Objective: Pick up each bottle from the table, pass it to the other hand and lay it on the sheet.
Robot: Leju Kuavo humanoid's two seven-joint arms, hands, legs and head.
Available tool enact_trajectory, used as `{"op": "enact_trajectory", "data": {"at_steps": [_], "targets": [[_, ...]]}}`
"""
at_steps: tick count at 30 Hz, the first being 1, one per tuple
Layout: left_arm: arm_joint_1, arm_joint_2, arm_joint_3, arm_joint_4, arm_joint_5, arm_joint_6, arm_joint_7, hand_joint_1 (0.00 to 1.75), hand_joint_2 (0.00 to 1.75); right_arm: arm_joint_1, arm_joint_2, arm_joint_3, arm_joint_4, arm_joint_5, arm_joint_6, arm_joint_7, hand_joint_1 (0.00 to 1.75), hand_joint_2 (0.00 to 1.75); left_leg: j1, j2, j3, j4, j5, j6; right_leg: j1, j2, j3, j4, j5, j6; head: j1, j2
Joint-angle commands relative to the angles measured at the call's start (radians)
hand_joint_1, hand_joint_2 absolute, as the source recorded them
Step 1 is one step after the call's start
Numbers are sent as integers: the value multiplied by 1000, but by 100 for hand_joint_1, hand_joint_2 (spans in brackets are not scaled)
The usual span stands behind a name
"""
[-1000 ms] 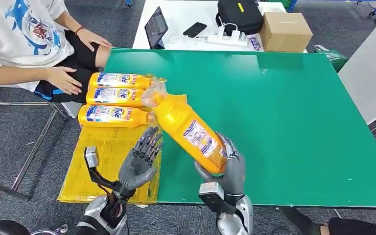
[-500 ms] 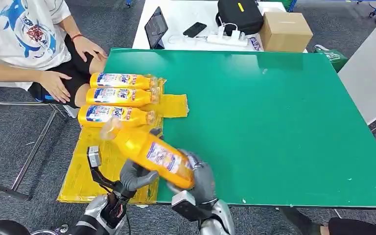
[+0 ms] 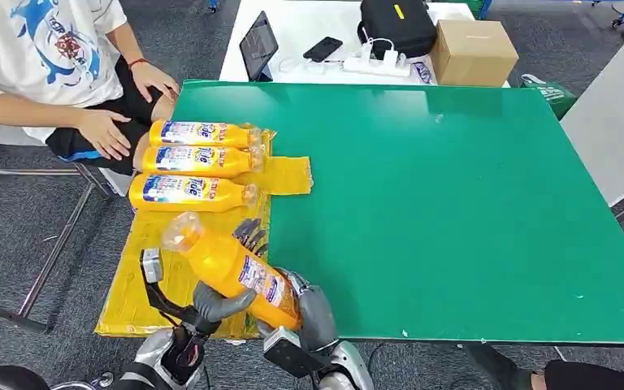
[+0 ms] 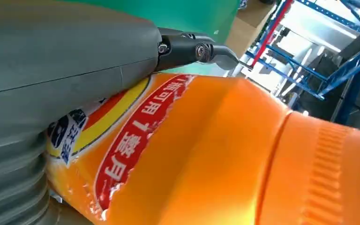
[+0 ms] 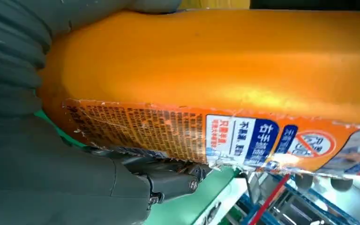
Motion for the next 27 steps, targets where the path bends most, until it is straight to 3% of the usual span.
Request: {"op": "enact_trajectory", "data": {"at_steps": [1,2,3,6,7,8,10,13,14,16,17,18,19,20,23,24,27], "targets": [[-41,11,-39,32,-4,-1,2,0,175,-26,0,64,119,1,22,-2,175,175,1,-1,5,-1,-2,-1,1,-3,6,-1,-2,-1,0,0],[-41,11,-41,32,-10,5,4,0,175,-28,-2,72,117,-6,22,-2,169,175,1,-1,4,-1,-1,0,1,-2,5,-1,-1,-1,0,0],[-42,13,-44,30,-27,13,0,0,175,-29,-1,75,117,-12,18,-2,175,175,2,-1,9,0,-3,-1,3,-4,10,-2,-3,-2,0,0],[-35,10,-39,20,-48,27,-10,0,175,-35,-2,80,106,-43,3,-2,175,175,1,-2,5,0,-2,-1,2,-3,7,-1,-2,-2,0,0],[-29,10,-37,15,-48,26,-9,37,175,-35,-3,73,96,-50,-4,-2,173,175,1,-1,3,0,-1,0,1,-2,4,-1,-1,-1,0,0],[-25,13,-40,9,-53,23,-9,175,175,-37,-3,68,93,-48,-12,-2,175,175,0,-1,2,0,-1,0,1,-2,3,-1,-1,-1,0,0],[-14,15,-39,-3,-51,17,-9,175,175,-37,-5,42,81,-40,-38,-2,171,175,0,0,2,0,0,0,1,-1,2,-1,0,-1,0,0],[0,19,-38,-22,-27,3,4,175,175,-45,-1,-19,79,2,-102,-2,127,175,1,0,3,0,-1,0,1,-2,4,-1,-1,-1,0,0],[5,18,-36,-28,-23,8,6,175,175,-48,1,-41,81,19,-115,-2,106,175,0,0,3,0,-1,0,1,-2,4,-1,-1,-1,0,0],[14,13,-28,-41,0,7,14,175,175,-55,1,-75,72,35,-113,-2,12,175,0,0,1,0,0,0,0,0,2,0,0,-1,0,0],[15,11,-26,-47,6,7,16,175,175,-57,-1,-79,71,51,-120,-2,134,175,0,1,4,0,-2,0,1,-1,5,-1,-1,-1,0,0],[17,7,-23,-56,26,3,26,175,175,-59,1,-93,65,57,-116,-1,140,175,1,0,6,0,-3,-1,2,-2,7,-1,-2,-2,0,0],[20,5,-23,-67,34,6,33,175,175,-56,4,-107,50,59,-121,-2,89,175,1,0,5,0,-2,0,1,-2,6,-1,-2,-1,0,0],[22,4,-23,-71,34,10,33,175,175,-56,3,-107,43,61,-113,-2,10,175,0,0,3,0,-1,0,1,-1,3,0,-1,-1,0,0],[31,2,-23,-85,44,20,40,175,175,-48,15,-125,21,58,-117,2,0,175,0,0,2,0,-1,0,0,-1,2,0,0,-1,1,0],[34,3,-23,-89,44,24,41,175,175,-44,20,-135,13,51,-123,-2,0,0,0,0,4,0,-1,0,1,-1,4,-1,-1,-1,0,0],[45,1,-9,-107,43,49,41,175,175,-36,25,-163,-17,20,-103,-2,0,0,1,0,4,0,-2,0,1,-1,4,0,-1,-1,0,0]]}}
